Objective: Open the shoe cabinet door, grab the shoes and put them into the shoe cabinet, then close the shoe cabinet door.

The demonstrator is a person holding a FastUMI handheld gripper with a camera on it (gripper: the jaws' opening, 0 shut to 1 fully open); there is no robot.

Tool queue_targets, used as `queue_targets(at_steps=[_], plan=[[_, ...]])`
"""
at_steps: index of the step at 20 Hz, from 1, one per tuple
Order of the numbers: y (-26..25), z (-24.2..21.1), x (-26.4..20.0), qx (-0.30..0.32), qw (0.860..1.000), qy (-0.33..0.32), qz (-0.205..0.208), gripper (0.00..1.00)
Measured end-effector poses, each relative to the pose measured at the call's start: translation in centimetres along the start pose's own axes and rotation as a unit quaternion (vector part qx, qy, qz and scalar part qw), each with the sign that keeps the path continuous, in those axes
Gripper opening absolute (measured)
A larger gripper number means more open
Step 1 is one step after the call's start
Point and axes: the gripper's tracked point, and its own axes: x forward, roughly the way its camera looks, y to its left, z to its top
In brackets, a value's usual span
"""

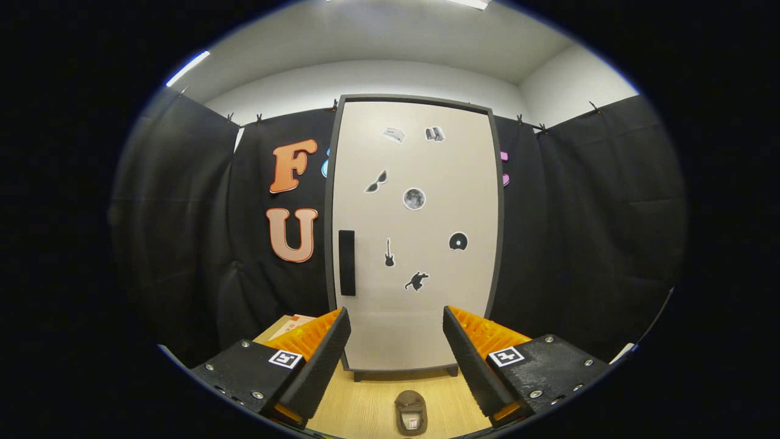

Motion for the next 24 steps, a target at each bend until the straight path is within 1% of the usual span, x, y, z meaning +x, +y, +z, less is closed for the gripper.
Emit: queue_targets(at_steps=[11,18,24], plan=[[6.8,-0.3,9.0,0.001,0.998,0.003,0.057,0.95],[8.9,-0.3,14.9,0.003,0.998,0.002,0.06,0.95],[9.5,-0.7,19.0,-0.003,0.999,0.007,0.051,0.96]])
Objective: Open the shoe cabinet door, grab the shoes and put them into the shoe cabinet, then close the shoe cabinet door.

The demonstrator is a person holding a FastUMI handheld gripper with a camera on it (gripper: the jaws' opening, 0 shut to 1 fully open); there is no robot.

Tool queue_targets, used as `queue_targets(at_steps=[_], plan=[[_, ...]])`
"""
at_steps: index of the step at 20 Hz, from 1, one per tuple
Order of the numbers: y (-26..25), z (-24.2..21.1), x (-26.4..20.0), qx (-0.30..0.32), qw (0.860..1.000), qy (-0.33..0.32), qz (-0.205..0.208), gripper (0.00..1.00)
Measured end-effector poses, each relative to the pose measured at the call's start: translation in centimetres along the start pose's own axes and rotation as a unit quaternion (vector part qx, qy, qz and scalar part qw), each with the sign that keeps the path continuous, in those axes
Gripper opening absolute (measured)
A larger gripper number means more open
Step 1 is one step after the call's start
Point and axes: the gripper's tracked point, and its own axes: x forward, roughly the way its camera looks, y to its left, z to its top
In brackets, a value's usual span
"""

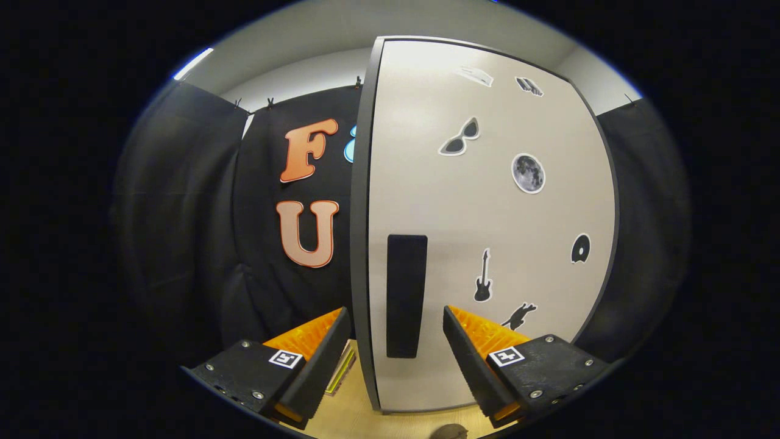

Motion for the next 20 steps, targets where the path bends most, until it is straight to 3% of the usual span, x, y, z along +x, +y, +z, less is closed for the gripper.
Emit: queue_targets(at_steps=[4,6,7,9,13,20], plan=[[-0.5,0.0,1.6,-0.003,1.0,0.0,-0.012,0.94],[-0.7,-0.2,2.0,-0.004,1.0,0.007,-0.015,0.87],[-0.8,0.0,2.1,-0.002,1.0,0.004,-0.018,0.73],[-1.0,0.1,2.3,-0.008,1.0,-0.001,-0.021,0.57],[-0.6,0.0,2.0,0.004,1.0,0.006,-0.02,0.37],[-0.8,-0.1,0.8,0.014,1.0,0.015,-0.016,0.33]])
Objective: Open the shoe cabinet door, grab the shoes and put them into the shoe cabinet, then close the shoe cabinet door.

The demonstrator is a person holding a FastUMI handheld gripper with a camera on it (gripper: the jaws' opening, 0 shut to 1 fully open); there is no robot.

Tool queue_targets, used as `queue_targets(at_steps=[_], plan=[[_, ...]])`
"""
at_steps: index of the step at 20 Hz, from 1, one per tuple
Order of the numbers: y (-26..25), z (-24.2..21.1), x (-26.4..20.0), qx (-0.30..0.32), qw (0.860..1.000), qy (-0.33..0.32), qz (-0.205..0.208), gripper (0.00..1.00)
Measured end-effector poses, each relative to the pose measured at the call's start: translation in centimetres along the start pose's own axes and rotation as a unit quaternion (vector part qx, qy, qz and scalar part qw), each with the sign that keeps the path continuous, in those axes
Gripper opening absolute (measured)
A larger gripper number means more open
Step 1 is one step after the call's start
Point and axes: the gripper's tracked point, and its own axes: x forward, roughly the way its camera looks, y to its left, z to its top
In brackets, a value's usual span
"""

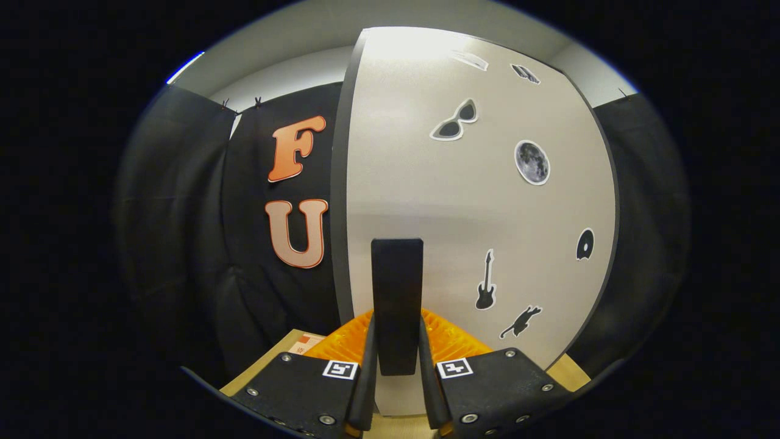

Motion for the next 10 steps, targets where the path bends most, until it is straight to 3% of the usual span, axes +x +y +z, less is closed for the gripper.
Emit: queue_targets(at_steps=[10], plan=[[-0.6,0.5,-3.1,0.014,1.0,-0.001,-0.002,0.3]])
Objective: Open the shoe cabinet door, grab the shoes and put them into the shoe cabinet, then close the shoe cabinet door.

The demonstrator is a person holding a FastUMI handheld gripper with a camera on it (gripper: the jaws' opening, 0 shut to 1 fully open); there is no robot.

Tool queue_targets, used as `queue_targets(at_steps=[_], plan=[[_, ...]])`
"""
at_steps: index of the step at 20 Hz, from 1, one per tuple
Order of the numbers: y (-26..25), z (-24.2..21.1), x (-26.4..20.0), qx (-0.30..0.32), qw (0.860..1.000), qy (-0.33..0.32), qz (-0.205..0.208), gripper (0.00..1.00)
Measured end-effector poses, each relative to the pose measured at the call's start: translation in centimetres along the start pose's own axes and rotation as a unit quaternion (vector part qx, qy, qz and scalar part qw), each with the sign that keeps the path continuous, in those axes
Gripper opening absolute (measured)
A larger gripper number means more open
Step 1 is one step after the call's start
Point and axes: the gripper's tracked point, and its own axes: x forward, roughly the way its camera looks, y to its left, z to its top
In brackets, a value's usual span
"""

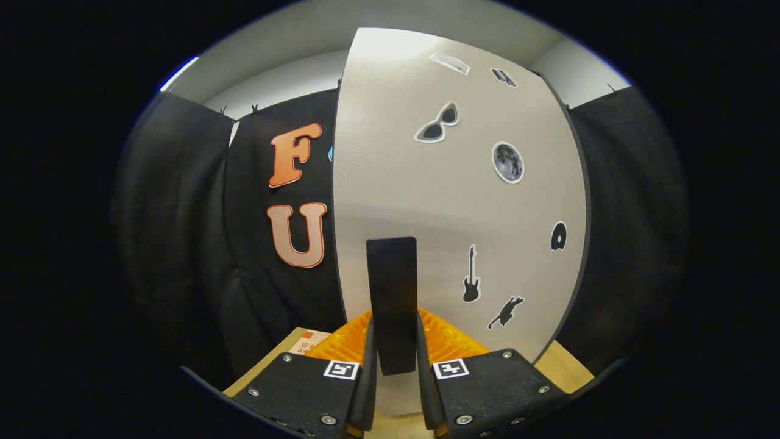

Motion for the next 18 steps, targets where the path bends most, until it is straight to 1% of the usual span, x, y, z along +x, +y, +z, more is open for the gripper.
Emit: queue_targets(at_steps=[18], plan=[[-3.9,-0.5,-5.0,0.016,1.0,0.002,-0.02,0.3]])
